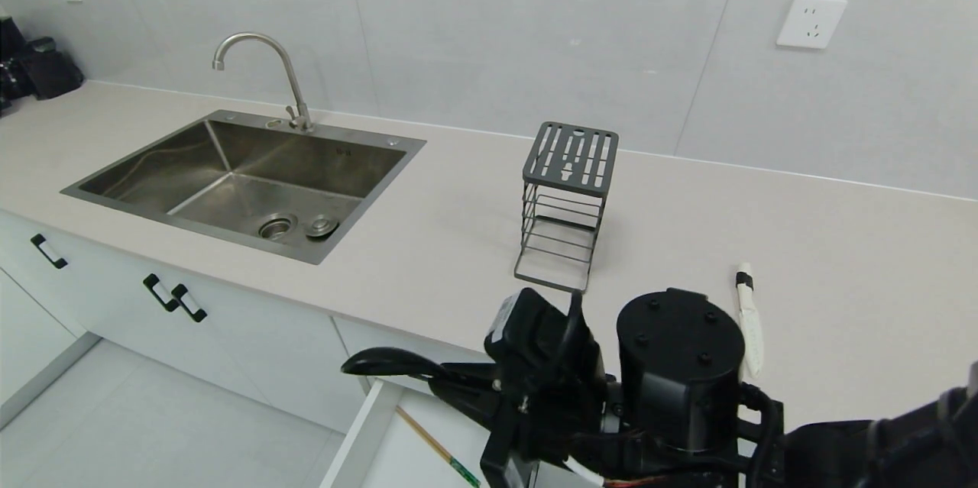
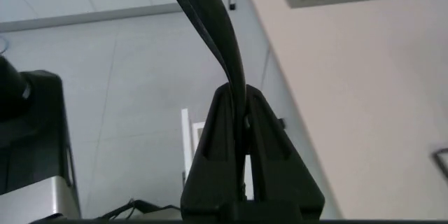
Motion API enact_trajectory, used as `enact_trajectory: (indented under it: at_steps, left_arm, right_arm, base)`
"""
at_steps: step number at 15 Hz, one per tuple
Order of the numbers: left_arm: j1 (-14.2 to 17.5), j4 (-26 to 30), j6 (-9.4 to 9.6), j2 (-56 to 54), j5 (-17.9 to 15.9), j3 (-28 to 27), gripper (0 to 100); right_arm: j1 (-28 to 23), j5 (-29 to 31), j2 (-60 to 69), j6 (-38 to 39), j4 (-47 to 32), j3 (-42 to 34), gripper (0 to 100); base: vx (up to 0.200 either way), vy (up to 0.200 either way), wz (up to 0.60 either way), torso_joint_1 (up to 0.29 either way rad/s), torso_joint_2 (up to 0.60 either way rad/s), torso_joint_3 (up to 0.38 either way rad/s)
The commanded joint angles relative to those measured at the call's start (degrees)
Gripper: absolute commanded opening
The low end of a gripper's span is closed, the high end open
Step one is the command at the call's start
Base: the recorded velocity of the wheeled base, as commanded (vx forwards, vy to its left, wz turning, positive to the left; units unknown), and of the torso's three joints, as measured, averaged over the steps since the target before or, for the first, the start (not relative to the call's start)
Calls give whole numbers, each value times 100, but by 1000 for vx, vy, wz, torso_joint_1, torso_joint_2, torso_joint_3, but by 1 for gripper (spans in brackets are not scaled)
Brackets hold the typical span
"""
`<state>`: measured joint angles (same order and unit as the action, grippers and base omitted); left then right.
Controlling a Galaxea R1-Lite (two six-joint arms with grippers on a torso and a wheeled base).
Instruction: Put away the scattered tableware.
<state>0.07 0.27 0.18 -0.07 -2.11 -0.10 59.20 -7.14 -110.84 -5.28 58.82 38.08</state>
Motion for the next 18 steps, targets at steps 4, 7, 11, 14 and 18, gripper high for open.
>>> enact_trajectory:
  at_steps: [4, 7, 11, 14, 18]
  left_arm:
    - [-7, -9, -1, 7, 0, 1, 100]
    - [1, 0, 8, 7, 0, 1, 100]
    - [1, 0, 8, 7, 0, 1, 100]
    - [1, 0, -1, 7, 0, 1, 100]
    - [1, 0, 8, 7, 0, 1, 100]
  right_arm:
    - [110, 205, -281, -676, 59, 32, 0]
    - [162, 319, -623, -1045, 68, -64, 0]
    - [268, 319, -966, -1494, 68, 120, 0]
    - [312, 292, -957, -1467, 77, 208, 0]
    - [531, 257, -957, -1458, -28, 815, 0]
  base:
    - [0, 0, 0, 0, 0, 0]
    - [0, 0, 0, 0, 0, 0]
    - [0, 0, 0, 0, 0, 0]
    - [0, 0, 0, 0, 0, 0]
    - [0, 0, 0, 0, 0, 0]
